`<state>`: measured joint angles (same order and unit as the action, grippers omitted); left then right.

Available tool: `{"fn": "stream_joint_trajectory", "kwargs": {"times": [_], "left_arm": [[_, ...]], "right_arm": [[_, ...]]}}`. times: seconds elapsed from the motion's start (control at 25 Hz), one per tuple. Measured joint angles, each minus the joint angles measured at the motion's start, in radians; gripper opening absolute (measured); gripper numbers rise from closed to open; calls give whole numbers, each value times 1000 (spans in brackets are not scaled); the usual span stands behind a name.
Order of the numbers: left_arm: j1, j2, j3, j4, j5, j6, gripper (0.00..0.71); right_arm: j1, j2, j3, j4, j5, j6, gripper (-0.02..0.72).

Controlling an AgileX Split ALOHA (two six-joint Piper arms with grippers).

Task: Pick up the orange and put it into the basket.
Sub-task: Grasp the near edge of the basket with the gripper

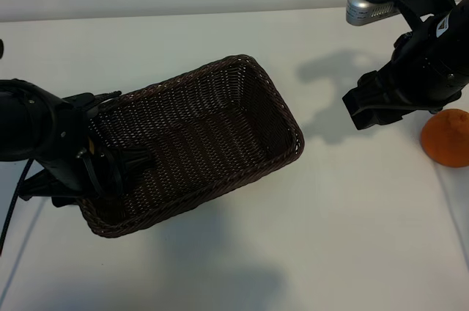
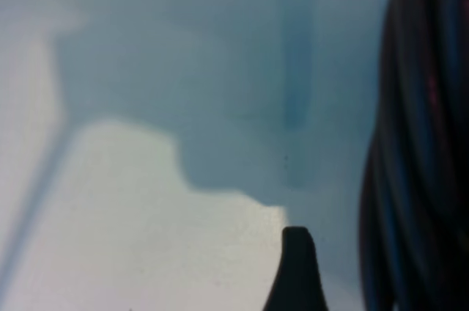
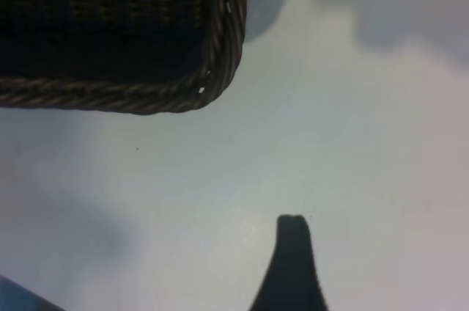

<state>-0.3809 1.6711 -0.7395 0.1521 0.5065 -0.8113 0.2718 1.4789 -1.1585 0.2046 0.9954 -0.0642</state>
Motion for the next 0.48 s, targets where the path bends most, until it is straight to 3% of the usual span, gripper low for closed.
{"fn": "stream_joint_trajectory", "kwargs": {"times": [0.16, 0.32, 0.48], "left_arm": [[0, 1, 0, 0, -6, -4, 554], [0, 1, 0, -4, -18, -22, 421], [0, 1, 0, -4, -28, -10, 394]], "right_arm": [[0, 0, 0, 0, 0, 0, 550], [0, 0, 0, 0, 0, 0, 550], [0, 0, 0, 0, 0, 0, 550]]}}
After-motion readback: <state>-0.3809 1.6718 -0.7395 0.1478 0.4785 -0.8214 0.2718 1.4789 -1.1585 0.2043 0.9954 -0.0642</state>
